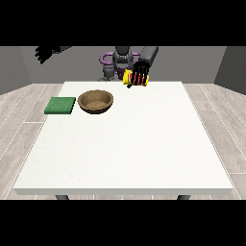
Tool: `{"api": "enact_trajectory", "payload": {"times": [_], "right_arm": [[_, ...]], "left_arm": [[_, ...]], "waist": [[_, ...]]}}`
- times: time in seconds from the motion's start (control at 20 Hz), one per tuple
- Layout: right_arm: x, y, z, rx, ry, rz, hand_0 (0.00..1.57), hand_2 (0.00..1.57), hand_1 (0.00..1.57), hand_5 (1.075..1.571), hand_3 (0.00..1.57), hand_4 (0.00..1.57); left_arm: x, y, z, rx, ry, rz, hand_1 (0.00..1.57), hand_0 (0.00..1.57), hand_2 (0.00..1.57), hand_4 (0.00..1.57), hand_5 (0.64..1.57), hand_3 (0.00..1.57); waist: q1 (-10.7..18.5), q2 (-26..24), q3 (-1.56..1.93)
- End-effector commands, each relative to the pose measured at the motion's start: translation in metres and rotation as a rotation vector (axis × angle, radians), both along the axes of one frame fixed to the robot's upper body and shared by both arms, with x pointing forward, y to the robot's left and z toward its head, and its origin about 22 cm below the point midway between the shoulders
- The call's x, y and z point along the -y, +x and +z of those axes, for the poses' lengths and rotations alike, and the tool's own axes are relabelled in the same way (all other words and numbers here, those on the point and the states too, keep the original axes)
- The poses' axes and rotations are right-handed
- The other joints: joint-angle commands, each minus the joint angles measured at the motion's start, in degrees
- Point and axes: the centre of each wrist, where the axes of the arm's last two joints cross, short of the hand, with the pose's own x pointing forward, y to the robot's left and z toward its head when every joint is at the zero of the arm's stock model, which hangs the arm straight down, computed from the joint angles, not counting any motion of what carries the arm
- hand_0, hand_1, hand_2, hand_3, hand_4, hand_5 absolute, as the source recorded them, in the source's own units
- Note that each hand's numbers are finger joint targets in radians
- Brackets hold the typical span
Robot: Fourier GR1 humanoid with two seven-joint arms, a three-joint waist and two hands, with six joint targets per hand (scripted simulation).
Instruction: Pick the cup and pour the ball into the bowl, then pick the bowl and place it on the pad
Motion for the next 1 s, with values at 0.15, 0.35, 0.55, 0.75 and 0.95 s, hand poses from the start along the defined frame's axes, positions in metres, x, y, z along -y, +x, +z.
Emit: {"api": "enact_trajectory", "payload": {"times": [0.15,0.35,0.55,0.75,0.95], "right_arm": [[-0.007,0.010,-0.020,-0.014,0.024,0.008,0.00,0.00,0.00,1.564,0.00,0.65],[-0.028,0.037,0.003,0.052,0.017,0.071,0.00,0.00,0.00,1.562,0.00,0.66],[-0.027,0.030,-0.012,-0.013,0.017,0.066,0.00,0.00,0.00,1.562,0.00,0.67],[-0.043,0.047,-0.010,0.033,0.030,0.107,0.00,0.00,0.00,1.562,0.00,0.68],[-0.024,0.043,-0.001,0.016,0.010,0.042,0.00,0.00,0.00,1.565,0.00,0.71]], "left_arm": [[0.071,-0.001,0.038,-0.002,0.177,0.031,0.77,0.77,1.57,1.05,1.568,1.21],[0.072,-0.006,0.029,0.067,0.285,0.083,0.67,0.67,1.57,0.87,1.571,1.20],[0.088,-0.027,0.026,-0.009,0.407,0.013,0.27,0.27,1.30,0.68,1.566,1.37],[0.116,-0.030,0.056,0.026,0.515,-0.023,0.00,0.00,1.13,0.85,1.571,1.45],[0.119,-0.029,0.076,0.020,0.428,-0.063,0.00,0.00,1.18,0.91,1.571,1.47]], "waist": [[-1.2,-0.4,-0.10],[-3.8,3.0,-0.17],[-3.0,-1.0,-0.16],[-5.7,1.8,-0.15],[-1.4,1.5,-0.19]]}}
